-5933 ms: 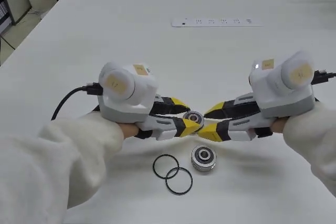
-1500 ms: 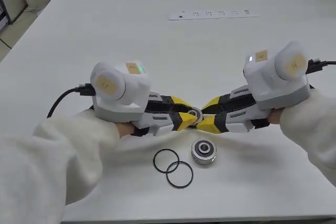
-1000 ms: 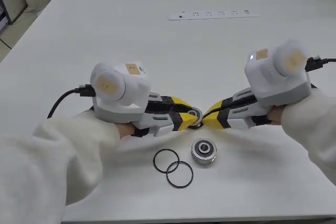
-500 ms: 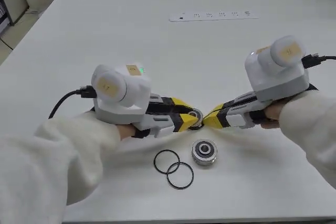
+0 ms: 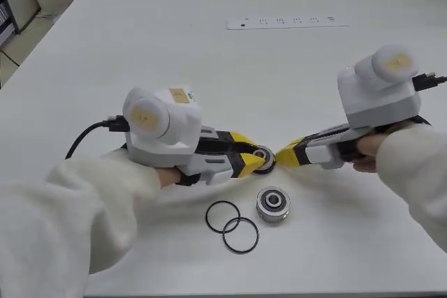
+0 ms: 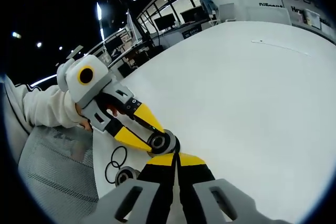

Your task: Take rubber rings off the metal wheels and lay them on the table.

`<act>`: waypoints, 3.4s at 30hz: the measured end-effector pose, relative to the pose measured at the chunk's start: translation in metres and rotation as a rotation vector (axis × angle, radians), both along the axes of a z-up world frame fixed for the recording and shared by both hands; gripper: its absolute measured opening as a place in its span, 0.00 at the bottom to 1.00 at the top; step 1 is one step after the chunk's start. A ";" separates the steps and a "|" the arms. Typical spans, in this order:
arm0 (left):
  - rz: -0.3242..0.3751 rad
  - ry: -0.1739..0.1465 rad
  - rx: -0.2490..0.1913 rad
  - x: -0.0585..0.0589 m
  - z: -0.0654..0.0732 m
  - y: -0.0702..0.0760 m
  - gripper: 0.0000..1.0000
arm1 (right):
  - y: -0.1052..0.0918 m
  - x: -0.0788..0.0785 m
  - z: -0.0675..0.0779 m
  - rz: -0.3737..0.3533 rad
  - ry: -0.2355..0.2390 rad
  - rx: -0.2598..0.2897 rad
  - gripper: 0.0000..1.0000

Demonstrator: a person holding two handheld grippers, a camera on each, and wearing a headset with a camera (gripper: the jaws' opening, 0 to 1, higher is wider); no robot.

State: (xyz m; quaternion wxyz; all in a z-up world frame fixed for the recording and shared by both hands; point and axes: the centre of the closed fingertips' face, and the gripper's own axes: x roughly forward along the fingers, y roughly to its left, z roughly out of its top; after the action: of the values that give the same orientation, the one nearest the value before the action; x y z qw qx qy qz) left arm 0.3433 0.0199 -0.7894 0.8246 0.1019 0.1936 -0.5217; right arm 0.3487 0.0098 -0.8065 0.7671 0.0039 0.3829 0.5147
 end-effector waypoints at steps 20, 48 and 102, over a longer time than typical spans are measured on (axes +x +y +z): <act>-0.003 -0.007 0.001 0.000 0.000 0.001 0.13 | 0.003 -0.001 0.011 -0.111 0.189 0.124 0.00; -0.002 -0.008 0.001 0.000 -0.001 0.001 0.14 | 0.009 -0.003 0.016 -0.090 0.216 0.149 0.00; 0.014 -0.002 0.011 0.002 -0.002 0.001 0.14 | 0.013 -0.003 0.024 -0.074 0.195 0.163 0.00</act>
State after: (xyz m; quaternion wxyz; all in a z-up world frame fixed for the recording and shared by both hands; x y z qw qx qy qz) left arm 0.3453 0.0208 -0.7913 0.8280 0.1055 0.1961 -0.5146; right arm 0.3458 0.0224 -0.7828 0.7416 0.1304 0.4123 0.5128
